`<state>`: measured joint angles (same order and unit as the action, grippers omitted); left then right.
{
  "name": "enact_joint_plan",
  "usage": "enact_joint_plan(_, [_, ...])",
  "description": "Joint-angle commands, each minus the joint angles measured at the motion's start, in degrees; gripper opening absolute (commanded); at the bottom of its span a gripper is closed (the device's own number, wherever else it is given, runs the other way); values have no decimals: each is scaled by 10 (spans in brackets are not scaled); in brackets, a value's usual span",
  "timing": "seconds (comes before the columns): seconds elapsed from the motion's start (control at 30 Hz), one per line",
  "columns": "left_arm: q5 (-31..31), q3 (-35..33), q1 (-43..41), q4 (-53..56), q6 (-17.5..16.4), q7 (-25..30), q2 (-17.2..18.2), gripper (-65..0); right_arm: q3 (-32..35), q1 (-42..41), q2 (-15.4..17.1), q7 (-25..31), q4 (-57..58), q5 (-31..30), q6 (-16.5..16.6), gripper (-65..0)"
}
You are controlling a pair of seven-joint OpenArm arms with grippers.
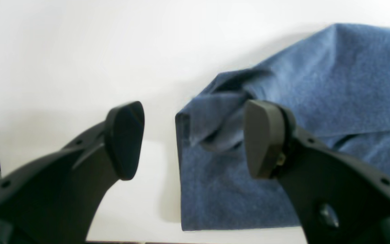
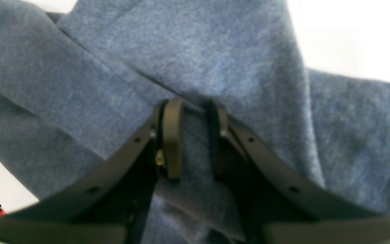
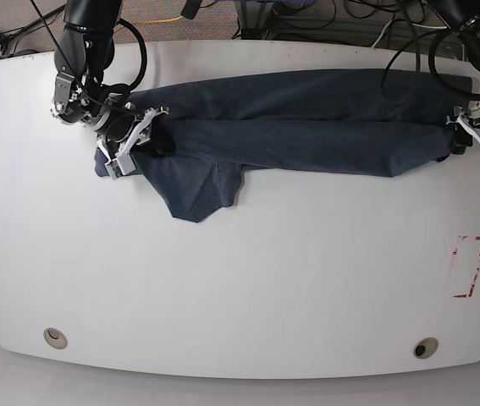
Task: Fold the T-shirt properly
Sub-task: 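Regrasp the folded edge with both grippers and tuck it flat, then release the left gripper and reposition it on the folded end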
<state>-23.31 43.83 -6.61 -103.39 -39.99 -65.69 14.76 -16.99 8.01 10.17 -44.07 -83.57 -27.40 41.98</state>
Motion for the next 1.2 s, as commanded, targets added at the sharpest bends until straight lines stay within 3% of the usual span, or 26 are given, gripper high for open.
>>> enact_joint_plan(0.0, [5,3,16,4,0,45,7,-229,-2,6,9,-49,2,47,-20,-517])
enact_joint_plan(0.1, [35,3,33,37,0,92,2,-226,-2,4,9,-49,2,45,-20,-517])
enact_joint_plan(0.17, [37,2,38,47,0,96,1,-226,-2,5,9,-49,2,44,-20,-517])
enact_joint_plan(0.37, [36,-3,39,29,0,50,-1,-228,-2,5,9,-49,2,45,-20,-517])
enact_joint_plan(0.63, [37,-19,38,-24,0,-5,-58,-229,-2,6,8,-49,2,44,-20,-517])
enact_joint_plan(0.77, [40,-41,37,-22,0,0,-73,-229,-2,3,6,-49,2,45,-20,-517])
enact_joint_plan(0.9, [41,-46,22,-21,0,16,-72,-229,-2,6,6,-49,4,44,-20,-517])
enact_joint_plan(1.03, [90,-47,22,21,0,46,-68,-229,-2,1,6,-49,3,44,-20,-515])
enact_joint_plan(1.17, [117,-39,21,68,0,65,-30,-229,-2,4,5,-48,5,43,-20,-517])
